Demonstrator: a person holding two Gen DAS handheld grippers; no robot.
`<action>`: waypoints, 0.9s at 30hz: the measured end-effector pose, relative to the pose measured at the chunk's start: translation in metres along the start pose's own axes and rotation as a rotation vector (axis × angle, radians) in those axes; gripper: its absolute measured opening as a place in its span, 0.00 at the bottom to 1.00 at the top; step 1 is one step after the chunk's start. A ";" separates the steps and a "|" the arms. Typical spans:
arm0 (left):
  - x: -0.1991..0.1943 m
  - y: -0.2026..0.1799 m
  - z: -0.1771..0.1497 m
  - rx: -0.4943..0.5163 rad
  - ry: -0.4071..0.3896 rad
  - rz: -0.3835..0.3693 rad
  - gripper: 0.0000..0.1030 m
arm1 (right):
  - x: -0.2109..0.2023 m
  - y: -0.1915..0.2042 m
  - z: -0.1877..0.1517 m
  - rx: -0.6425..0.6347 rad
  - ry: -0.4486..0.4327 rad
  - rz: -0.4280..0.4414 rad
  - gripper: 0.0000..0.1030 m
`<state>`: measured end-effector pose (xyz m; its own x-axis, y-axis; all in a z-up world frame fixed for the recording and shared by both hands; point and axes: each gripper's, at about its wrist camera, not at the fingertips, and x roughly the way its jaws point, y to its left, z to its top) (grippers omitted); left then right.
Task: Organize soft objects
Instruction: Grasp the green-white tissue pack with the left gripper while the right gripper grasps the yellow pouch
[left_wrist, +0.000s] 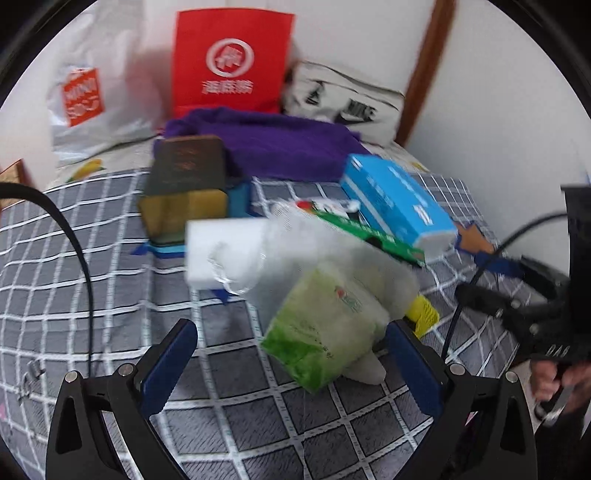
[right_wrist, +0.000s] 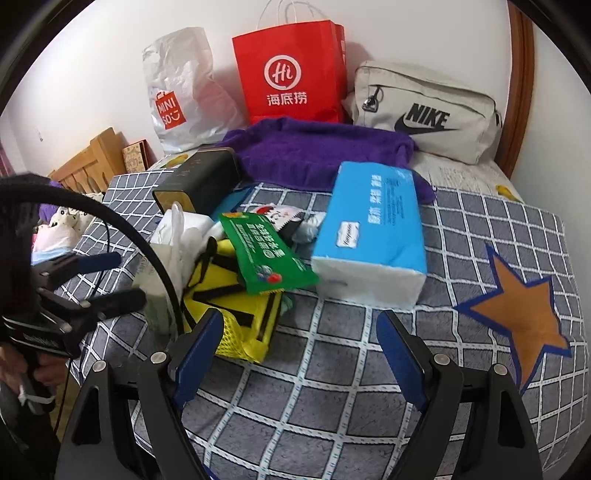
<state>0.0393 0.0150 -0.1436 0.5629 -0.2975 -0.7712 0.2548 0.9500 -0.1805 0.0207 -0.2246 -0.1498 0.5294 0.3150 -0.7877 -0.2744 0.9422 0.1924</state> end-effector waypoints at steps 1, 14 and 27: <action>0.006 -0.002 -0.002 0.018 0.007 -0.009 1.00 | 0.001 -0.002 0.000 0.006 0.004 -0.002 0.82; 0.044 -0.008 0.003 0.057 0.082 -0.092 0.56 | 0.017 -0.014 0.001 0.043 0.061 0.008 0.82; 0.012 0.030 0.008 0.002 0.021 0.014 0.56 | 0.038 0.015 0.000 0.010 0.120 0.134 0.82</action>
<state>0.0596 0.0391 -0.1532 0.5495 -0.2818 -0.7866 0.2483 0.9540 -0.1683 0.0369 -0.1986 -0.1770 0.3889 0.4220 -0.8189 -0.3275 0.8942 0.3053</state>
